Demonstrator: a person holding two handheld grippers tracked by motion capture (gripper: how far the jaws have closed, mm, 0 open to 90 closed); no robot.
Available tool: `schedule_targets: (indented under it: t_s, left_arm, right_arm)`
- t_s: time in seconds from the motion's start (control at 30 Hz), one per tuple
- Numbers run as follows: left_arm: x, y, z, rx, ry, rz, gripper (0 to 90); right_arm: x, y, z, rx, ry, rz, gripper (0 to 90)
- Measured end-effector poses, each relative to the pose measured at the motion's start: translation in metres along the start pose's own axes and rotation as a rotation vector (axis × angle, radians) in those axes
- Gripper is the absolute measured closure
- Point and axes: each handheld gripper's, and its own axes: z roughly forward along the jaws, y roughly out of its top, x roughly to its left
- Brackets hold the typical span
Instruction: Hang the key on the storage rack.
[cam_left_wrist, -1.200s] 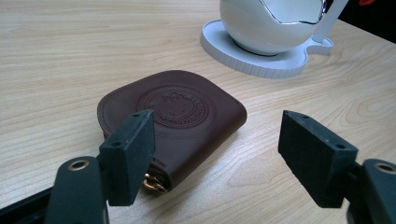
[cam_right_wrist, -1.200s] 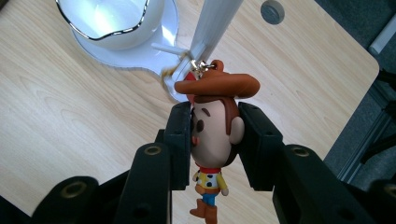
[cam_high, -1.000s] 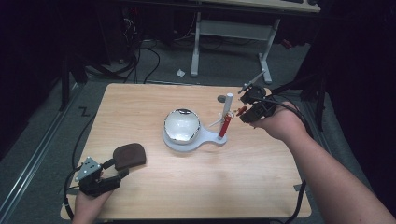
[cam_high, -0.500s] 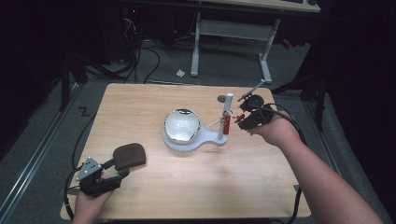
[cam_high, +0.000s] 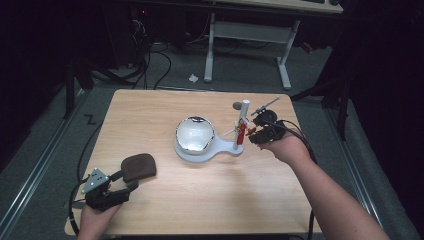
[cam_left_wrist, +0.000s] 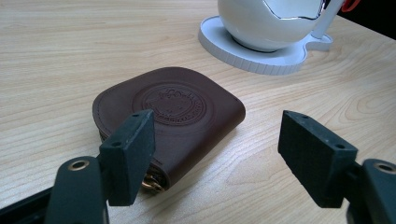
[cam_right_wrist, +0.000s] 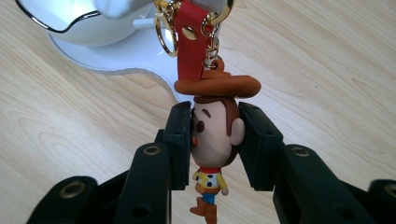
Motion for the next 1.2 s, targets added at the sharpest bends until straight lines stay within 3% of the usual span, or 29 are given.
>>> schedule_targets:
  t_s: [0.33,0.47,0.73,0.97,1.13,1.2]
  left_arm:
    - [0.000,0.000,0.001,0.004,-0.001,0.001,27.7]
    - [0.000,0.000,0.001,0.005,-0.001,0.003,27.7]
    - [0.001,-0.001,0.001,0.008,0.002,0.004,27.7]
    - [0.001,0.000,0.003,0.009,0.004,0.006,27.7]
    - [0.000,0.001,0.005,0.017,0.010,0.010,27.9]
    - [0.000,0.000,0.005,0.021,0.016,0.011,27.9]
  right_arm:
    - [0.002,-0.003,0.014,-0.016,0.026,0.013,66.2]
    - [0.003,-0.003,0.017,-0.010,0.036,0.020,61.5]
    - [0.002,-0.010,0.010,-0.027,0.040,0.024,58.6]
    - [-0.002,-0.032,0.002,-0.059,0.024,0.027,50.2]
    - [-0.001,-0.048,0.006,-0.079,0.015,0.033,46.6]
    - [-0.002,-0.061,0.010,-0.117,-0.001,0.040,46.2]
